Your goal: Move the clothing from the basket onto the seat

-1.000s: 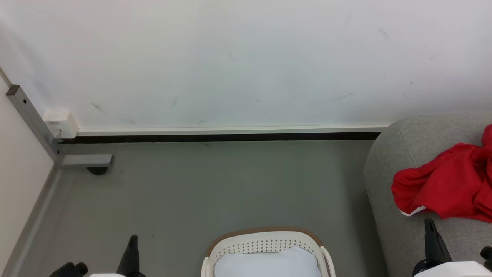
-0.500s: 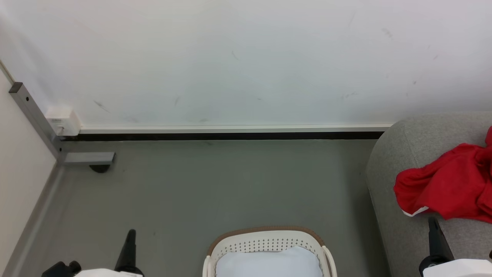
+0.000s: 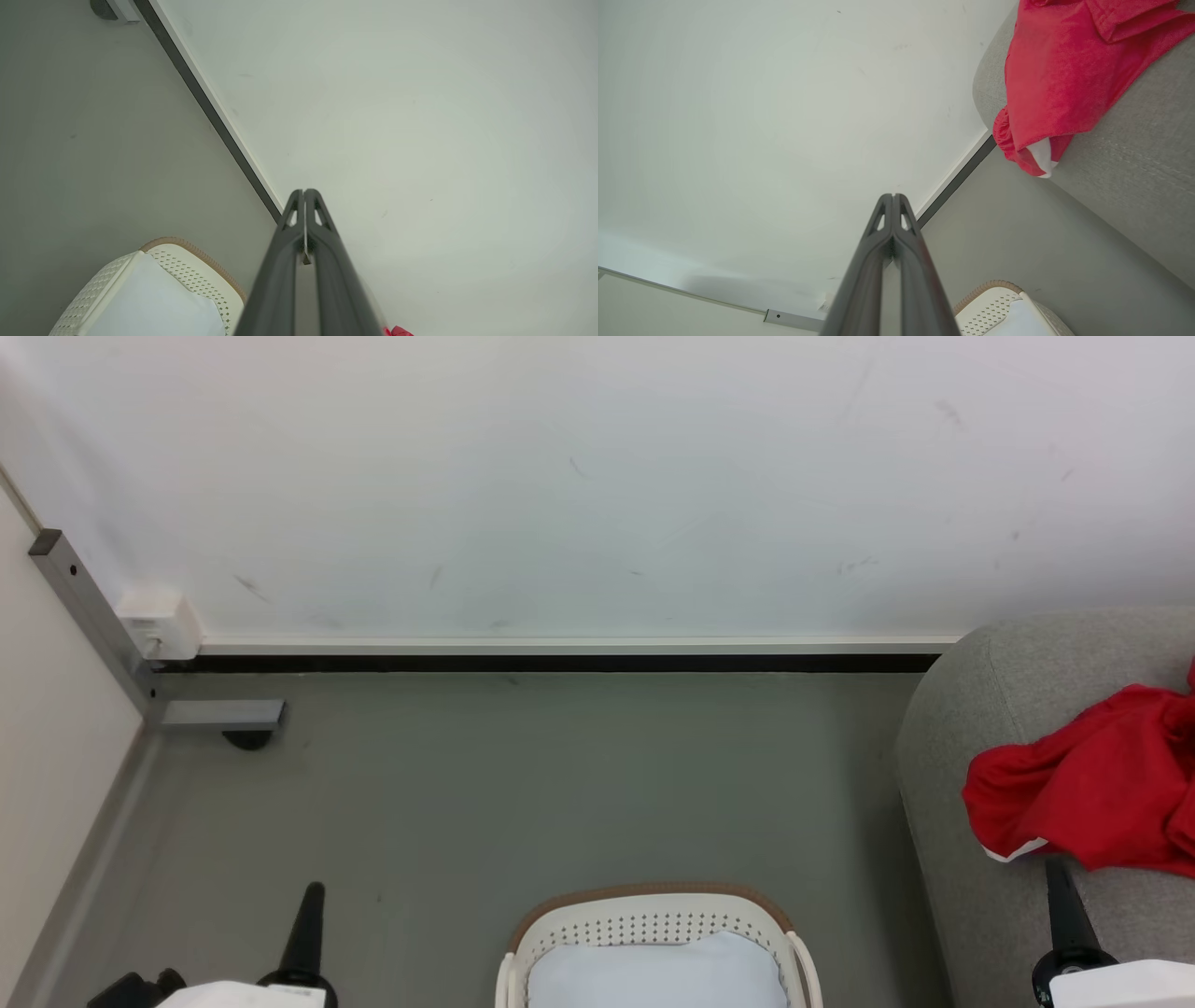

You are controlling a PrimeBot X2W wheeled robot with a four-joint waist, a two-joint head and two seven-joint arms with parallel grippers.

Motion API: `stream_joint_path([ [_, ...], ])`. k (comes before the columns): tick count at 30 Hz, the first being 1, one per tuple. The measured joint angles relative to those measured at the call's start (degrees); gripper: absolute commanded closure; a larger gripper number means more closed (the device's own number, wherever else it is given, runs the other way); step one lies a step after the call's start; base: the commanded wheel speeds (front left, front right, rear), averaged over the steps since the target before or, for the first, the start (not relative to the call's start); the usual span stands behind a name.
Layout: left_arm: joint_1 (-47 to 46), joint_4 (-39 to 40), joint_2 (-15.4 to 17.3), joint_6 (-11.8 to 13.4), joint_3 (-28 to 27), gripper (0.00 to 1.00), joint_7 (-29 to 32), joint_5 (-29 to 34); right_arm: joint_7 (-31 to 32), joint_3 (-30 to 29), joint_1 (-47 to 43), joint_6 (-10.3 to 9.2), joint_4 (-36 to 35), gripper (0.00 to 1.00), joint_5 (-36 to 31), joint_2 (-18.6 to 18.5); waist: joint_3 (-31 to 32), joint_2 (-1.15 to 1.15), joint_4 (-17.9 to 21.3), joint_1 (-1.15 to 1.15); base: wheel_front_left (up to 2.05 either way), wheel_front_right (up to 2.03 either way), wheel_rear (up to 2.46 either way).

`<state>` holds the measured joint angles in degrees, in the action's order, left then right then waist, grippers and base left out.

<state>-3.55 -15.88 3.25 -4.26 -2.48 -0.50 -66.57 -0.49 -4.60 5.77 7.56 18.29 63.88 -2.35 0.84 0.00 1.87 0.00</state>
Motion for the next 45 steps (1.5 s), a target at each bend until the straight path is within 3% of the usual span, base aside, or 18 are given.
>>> stream_joint_path([
  [45, -2.0, 1.4, -0.4, -2.5, -3.2, 1.00, 5.7, -20.8, 5.7, -1.5, 0.1, -0.01, -3.4, 1.00, 22.8, -0.2, -0.8, 0.00, -1.4, 0.00, 0.00, 0.00, 0.00],
])
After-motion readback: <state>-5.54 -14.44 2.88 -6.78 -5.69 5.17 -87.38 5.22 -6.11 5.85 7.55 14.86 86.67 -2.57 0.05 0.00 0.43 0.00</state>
